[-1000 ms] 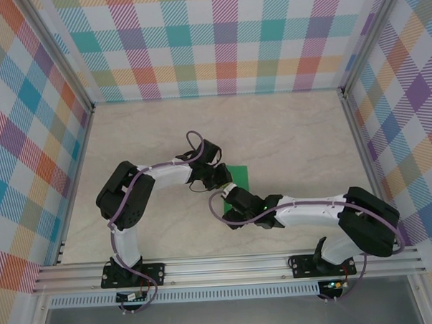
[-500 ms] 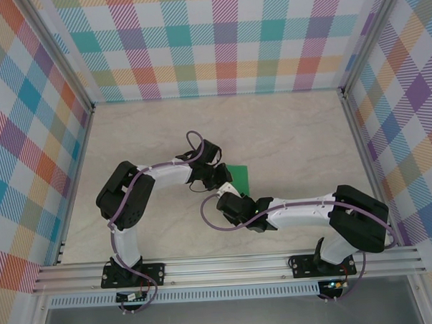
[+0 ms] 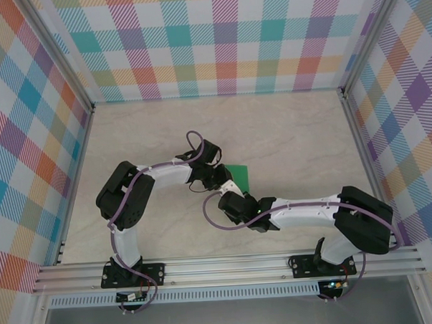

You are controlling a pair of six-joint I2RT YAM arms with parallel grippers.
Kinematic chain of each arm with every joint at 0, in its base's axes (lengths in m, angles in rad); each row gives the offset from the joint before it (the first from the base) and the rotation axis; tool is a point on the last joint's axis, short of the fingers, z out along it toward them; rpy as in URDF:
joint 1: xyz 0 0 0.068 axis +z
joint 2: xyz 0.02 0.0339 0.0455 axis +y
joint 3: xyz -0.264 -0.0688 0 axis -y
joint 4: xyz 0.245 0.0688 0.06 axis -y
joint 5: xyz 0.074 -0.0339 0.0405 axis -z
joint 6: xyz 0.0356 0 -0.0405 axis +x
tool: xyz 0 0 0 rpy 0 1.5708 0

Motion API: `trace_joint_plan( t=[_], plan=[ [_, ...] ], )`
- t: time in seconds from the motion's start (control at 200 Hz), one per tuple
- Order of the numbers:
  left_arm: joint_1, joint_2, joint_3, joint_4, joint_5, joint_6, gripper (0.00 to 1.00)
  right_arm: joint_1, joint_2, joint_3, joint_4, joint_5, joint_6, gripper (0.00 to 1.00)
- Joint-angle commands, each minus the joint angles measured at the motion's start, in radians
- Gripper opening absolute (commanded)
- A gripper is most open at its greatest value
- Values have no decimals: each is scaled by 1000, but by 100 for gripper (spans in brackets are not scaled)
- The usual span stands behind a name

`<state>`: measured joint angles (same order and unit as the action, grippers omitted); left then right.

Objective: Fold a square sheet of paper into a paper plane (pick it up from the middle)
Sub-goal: Fold the triangle a second time at the center of the table.

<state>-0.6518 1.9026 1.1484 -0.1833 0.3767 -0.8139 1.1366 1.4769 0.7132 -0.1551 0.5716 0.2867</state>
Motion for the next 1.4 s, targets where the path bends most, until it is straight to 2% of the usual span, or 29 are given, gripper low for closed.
trace_joint_plan(
  t=[0.0,0.15,0.31,0.465,0.62,0.78,1.115,1.395],
  plan=[
    [10,-57,36,-59,-29,15,27,-35,-46,-27,12,-70,22,8],
    [14,-95,46,-136,-103,20,46,-118,-86,-52,47,-262,19,7],
    [16,-160,22,-180,-208,12,53,-241,-99,-65,78,-520,27,7],
    [15,-209,-11,-185,-252,11,55,-347,-96,-82,115,-725,31,8],
    [14,-234,-38,-150,-208,26,54,-454,-67,-78,121,-895,33,9],
    [9,-241,-70,-106,-152,44,49,-547,-16,-71,137,-1052,30,10],
    [-30,-256,-131,-3,-114,56,44,-683,73,-48,134,-1198,24,11],
    [-55,-229,-123,23,-101,64,42,-726,127,6,72,-1218,-21,12]
  ],
)
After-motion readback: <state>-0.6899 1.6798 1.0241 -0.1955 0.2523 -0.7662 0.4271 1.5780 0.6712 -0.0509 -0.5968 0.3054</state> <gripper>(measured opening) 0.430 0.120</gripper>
